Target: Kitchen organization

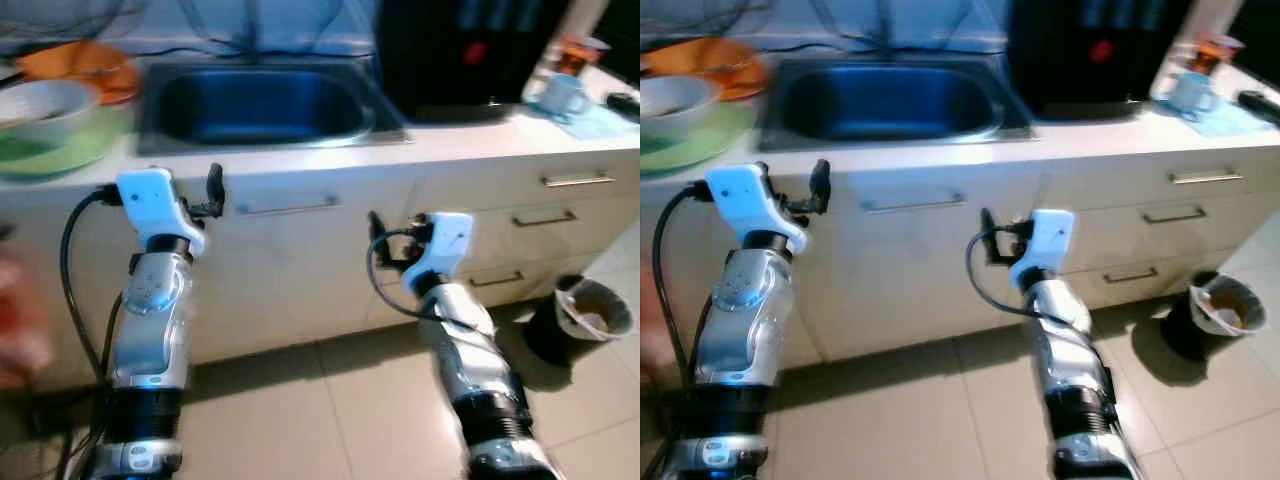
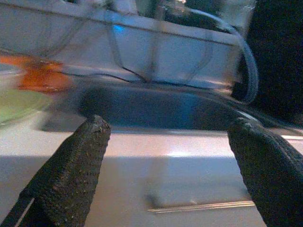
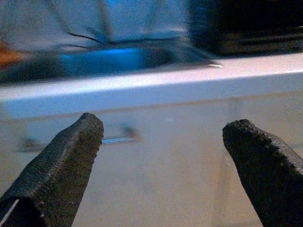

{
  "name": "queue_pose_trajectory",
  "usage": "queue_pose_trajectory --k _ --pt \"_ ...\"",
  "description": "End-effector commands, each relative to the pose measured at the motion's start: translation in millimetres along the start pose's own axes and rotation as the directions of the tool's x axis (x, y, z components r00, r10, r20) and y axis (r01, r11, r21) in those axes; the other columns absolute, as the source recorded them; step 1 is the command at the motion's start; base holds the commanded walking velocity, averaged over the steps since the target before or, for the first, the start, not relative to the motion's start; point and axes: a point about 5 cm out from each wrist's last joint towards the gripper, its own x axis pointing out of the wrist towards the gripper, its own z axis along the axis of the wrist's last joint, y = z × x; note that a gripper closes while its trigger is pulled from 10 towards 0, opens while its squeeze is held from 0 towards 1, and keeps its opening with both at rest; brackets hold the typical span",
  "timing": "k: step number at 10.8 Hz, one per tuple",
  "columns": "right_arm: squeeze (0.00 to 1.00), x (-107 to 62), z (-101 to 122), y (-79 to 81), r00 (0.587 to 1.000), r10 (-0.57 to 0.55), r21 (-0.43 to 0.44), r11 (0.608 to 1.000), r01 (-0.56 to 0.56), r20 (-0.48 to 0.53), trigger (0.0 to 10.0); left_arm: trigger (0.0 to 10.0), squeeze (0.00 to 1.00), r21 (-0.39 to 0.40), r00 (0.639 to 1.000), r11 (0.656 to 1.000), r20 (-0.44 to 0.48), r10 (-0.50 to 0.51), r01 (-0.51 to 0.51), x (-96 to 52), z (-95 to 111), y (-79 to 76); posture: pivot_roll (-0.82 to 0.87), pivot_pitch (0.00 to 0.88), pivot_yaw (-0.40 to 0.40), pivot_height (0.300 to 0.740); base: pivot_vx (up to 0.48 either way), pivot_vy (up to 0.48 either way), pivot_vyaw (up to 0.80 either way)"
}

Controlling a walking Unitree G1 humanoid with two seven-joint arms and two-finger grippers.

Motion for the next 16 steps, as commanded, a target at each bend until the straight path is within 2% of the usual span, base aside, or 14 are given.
queue_pose_trajectory --k 1,3,5,7,8,9,11,13,16 --pt "0.00 2.3 8 4.0 1.000 0.009 -0.019 1.000 -0.008 0.020 10.0 10.0 0.00 0.014 1.000 1.000 0.001 0.010 -0.010 -0.5 3 3.6 0.04 0.000 -0.065 0.740 0.349 0.000 0.00" --pt "0.00 2.6 19 8.9 0.998 0.047 0.012 0.999 -0.048 0.044 10.0 10.0 0.00 0.018 1.000 1.000 0.013 0.018 -0.019 1.4 9 2.0 0.04 0.000 -0.064 0.740 0.311 0.000 0.00" --pt "0.00 6.3 37 16.1 0.992 0.075 -0.005 0.997 -0.075 0.106 10.0 10.0 0.00 0.032 0.999 0.999 0.035 0.027 -0.028 1.8 15 1.3 0.04 0.000 -0.064 0.740 0.000 0.000 0.80" --pt "0.00 5.8 37 15.9 0.994 0.050 0.030 0.998 -0.054 0.099 10.0 10.0 0.00 0.032 0.999 0.999 0.028 0.036 -0.037 2.2 15 1.3 0.04 0.000 -0.064 0.740 0.000 0.000 0.71" --pt "0.00 5.3 36 12.3 0.996 0.018 0.051 0.998 -0.022 0.087 10.0 10.0 0.00 0.018 0.999 0.999 0.036 0.033 -0.033 2.2 17 -0.6 0.04 0.000 -0.064 0.740 0.000 0.000 0.00" --pt "0.00 6.0 38 12.7 0.996 0.013 0.035 0.999 -0.016 0.091 10.0 10.0 0.00 0.016 0.999 0.999 0.040 0.031 -0.032 2.6 20 -1.6 0.04 0.000 -0.064 0.740 0.000 0.000 0.00" --pt "0.00 8.6 44 14.7 0.993 0.009 0.100 0.995 -0.021 0.121 10.0 10.0 0.00 0.007 0.998 1.000 0.066 0.005 -0.005 5.9 27 -5.0 0.04 0.000 -0.065 0.740 0.133 0.000 0.00" --pt "0.00 9.0 44 17.1 0.994 0.015 0.070 0.997 -0.023 0.110 10.0 10.0 0.00 0.001 0.998 1.000 0.061 -0.001 0.001 6.1 26 -6.3 0.04 0.000 -0.064 0.740 0.343 0.000 0.00" --pt "0.00 10.1 44 19.2 0.994 0.033 0.065 0.997 -0.040 0.101 10.0 10.0 0.00 -0.004 0.999 1.000 0.053 -0.002 0.003 6.6 25 -6.4 0.04 0.000 -0.064 0.740 0.335 0.309 0.00"
